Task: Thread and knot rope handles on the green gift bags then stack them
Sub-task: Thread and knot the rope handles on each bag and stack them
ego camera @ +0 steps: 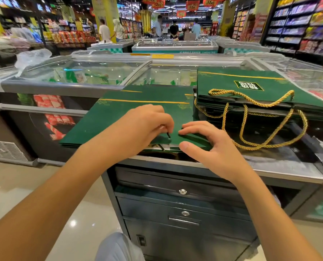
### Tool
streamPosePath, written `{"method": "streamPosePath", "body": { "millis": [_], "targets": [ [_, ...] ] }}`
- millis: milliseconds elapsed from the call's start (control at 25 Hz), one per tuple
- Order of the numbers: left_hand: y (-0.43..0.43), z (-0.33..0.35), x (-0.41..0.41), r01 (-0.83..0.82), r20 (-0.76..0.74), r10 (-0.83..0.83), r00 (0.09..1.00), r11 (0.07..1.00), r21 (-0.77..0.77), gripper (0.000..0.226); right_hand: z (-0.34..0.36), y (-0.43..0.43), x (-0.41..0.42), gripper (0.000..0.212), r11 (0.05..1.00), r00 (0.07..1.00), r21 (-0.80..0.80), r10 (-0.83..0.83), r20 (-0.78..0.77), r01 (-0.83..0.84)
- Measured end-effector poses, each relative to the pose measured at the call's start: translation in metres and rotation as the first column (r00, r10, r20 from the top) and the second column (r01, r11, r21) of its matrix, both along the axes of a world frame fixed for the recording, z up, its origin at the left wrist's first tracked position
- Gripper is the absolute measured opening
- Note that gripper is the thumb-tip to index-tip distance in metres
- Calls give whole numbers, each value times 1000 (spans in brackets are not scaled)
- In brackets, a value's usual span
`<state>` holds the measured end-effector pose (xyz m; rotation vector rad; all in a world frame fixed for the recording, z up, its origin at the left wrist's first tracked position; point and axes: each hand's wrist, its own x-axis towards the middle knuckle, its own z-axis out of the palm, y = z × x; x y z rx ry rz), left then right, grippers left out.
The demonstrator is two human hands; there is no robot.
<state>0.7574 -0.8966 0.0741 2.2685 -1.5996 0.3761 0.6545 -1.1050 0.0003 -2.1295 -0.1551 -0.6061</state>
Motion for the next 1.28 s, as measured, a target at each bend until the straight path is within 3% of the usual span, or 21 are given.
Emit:
{"method": "streamPosePath", "body": {
  "millis": [280,480,600,720,960,1080,1280],
  "targets": [
    [1,1,-4,26,55,-31,998,996,89,24,-1,2,0,39,1000,1000,5,-5,8,5],
    [-1,-1,-6,32,192,-64,979,986,166,29,-1,2,0,39,1000,1000,7,-15,21,15],
    [0,-2,-5,56,88,-61,994,996,65,17,-1,3,1,40,999,999,24,-23,23,22],
    [6,-2,-4,28,-59,-31,998,998,-50,18,-1,3,1,39,998,999,56,-28,31,26],
    [16,-6,-18,-5,-210,0,978,1000,-22,41,0,3,0,35,995,998,97,-41,43,37],
    [13,-10,-20,-18,-180,29,983,998,62,47,1,4,-1,34,994,997,94,-57,52,52],
    [11,-6,-19,-87,-89,79,993,993,-81,23,2,7,-2,29,991,996,111,-81,48,75]
  ]
}}
